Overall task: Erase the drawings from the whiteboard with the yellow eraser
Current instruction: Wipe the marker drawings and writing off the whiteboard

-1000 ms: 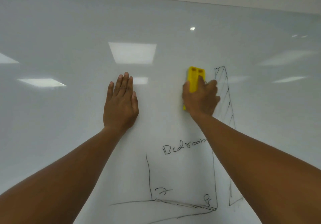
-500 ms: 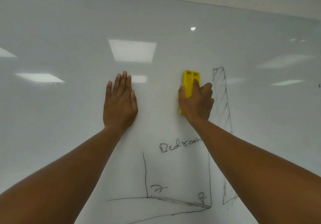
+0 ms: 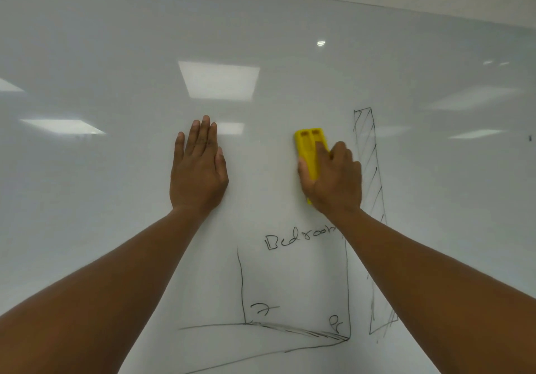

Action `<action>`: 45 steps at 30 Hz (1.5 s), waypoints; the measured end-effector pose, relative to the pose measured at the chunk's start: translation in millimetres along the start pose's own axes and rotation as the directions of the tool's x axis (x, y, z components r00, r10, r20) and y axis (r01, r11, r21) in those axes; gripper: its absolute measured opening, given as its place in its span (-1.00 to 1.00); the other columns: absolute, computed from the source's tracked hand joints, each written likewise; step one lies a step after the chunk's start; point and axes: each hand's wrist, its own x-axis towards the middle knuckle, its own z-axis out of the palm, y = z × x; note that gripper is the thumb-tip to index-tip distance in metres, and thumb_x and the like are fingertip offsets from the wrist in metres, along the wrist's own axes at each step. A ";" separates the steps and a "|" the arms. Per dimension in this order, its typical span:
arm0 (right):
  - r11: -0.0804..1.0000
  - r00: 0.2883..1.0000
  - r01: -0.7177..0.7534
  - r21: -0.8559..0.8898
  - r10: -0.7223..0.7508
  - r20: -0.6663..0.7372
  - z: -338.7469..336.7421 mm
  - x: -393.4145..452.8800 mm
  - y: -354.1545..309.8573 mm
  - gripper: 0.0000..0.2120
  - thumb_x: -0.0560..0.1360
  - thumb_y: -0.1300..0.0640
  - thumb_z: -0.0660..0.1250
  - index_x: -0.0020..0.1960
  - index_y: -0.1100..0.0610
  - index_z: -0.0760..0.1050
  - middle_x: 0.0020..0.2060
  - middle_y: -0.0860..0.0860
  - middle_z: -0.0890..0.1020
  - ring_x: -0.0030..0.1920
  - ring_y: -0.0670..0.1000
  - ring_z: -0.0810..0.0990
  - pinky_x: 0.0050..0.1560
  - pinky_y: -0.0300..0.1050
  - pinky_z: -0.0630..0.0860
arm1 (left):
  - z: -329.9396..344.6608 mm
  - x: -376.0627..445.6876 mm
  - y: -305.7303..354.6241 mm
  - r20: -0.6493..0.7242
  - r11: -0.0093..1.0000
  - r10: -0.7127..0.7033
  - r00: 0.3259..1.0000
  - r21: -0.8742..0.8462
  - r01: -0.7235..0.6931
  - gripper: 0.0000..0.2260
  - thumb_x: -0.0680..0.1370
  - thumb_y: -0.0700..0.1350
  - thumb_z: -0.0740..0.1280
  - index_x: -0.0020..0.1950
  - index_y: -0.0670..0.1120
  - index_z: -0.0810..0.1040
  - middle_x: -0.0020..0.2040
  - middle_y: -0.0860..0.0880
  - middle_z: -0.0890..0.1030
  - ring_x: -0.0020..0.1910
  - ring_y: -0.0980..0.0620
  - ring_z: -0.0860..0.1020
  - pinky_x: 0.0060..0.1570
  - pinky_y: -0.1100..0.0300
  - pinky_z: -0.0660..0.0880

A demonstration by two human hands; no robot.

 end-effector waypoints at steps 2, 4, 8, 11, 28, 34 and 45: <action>0.974 0.975 -0.223 0.039 0.222 0.020 -0.1 3.6 4.6 -0.49 0.58 -0.20 0.10 0.31 0.16 0.38 0.03 0.17 0.41 -0.02 0.18 0.44 -0.04 0.05 0.39 | 0.1 0.0 0.7 0.002 1.000 0.001 1.000 0.000 -0.001 -0.50 0.68 -0.04 -0.07 0.62 -0.14 0.10 0.63 -0.05 0.10 0.61 0.04 0.00 0.59 0.04 -0.14; 0.929 0.931 -0.366 0.061 0.365 0.031 0.7 6.1 5.8 -0.49 0.59 -0.19 0.07 0.33 0.16 0.35 0.08 0.17 0.40 0.03 0.18 0.43 0.04 0.08 0.38 | 0.0 -0.1 0.7 0.004 1.000 0.000 1.000 0.004 0.000 -0.50 0.68 -0.04 -0.07 0.62 -0.14 0.09 0.63 -0.05 0.10 0.62 0.04 0.00 0.59 0.04 -0.14; 0.904 0.908 -0.419 0.085 0.420 0.008 3.0 0.5 -2.4 -0.51 0.58 -0.17 0.09 0.33 0.16 0.36 0.07 0.17 0.40 0.02 0.17 0.42 0.04 0.08 0.34 | -0.5 -0.7 1.1 0.003 1.000 -0.003 1.000 -0.004 0.003 -0.49 0.68 -0.04 -0.08 0.62 -0.14 0.08 0.63 -0.05 0.09 0.62 0.03 -0.01 0.59 0.04 -0.14; 0.957 0.962 -0.268 0.109 0.272 -0.023 4.1 -13.4 -8.8 -0.52 0.56 -0.18 0.13 0.30 0.14 0.40 -0.02 0.14 0.40 -0.07 0.14 0.42 -0.03 0.04 0.36 | -0.2 -0.3 1.3 0.002 1.000 -0.001 1.000 -0.007 0.001 -0.50 0.68 -0.06 -0.05 0.62 -0.14 0.07 0.63 -0.05 0.08 0.62 0.03 -0.01 0.59 0.02 -0.12; 0.953 0.955 -0.296 0.063 0.296 0.022 3.2 -18.5 22.2 -0.51 0.57 -0.18 0.13 0.32 0.15 0.39 0.03 0.18 0.42 -0.02 0.20 0.45 0.04 0.09 0.37 | -1.7 -2.3 1.2 0.022 1.000 -0.009 1.000 -0.008 0.009 -0.52 0.70 -0.07 -0.04 0.63 -0.13 0.05 0.64 -0.04 0.06 0.62 0.04 -0.03 0.59 0.01 -0.12; 0.847 0.857 -0.514 0.136 0.514 0.039 4.3 -8.2 21.7 -0.49 0.59 -0.19 0.09 0.36 0.15 0.35 0.13 0.19 0.38 0.10 0.21 0.44 0.14 0.12 0.36 | -1.9 -2.7 2.6 0.021 1.000 -0.017 1.000 -0.008 0.017 -0.52 0.70 -0.08 -0.04 0.63 -0.14 0.05 0.64 -0.05 0.06 0.62 0.03 -0.03 0.59 0.00 -0.11; 0.936 0.944 -0.330 0.126 0.325 0.055 4.8 37.6 27.9 -0.47 0.59 -0.21 0.07 0.38 0.14 0.32 0.20 0.21 0.36 0.17 0.22 0.40 0.14 0.14 0.37 | -3.6 -2.8 4.2 0.013 1.000 -0.026 1.000 -0.011 0.026 -0.52 0.70 -0.10 -0.01 0.63 -0.14 0.08 0.63 -0.05 0.08 0.62 0.04 -0.01 0.59 0.01 -0.12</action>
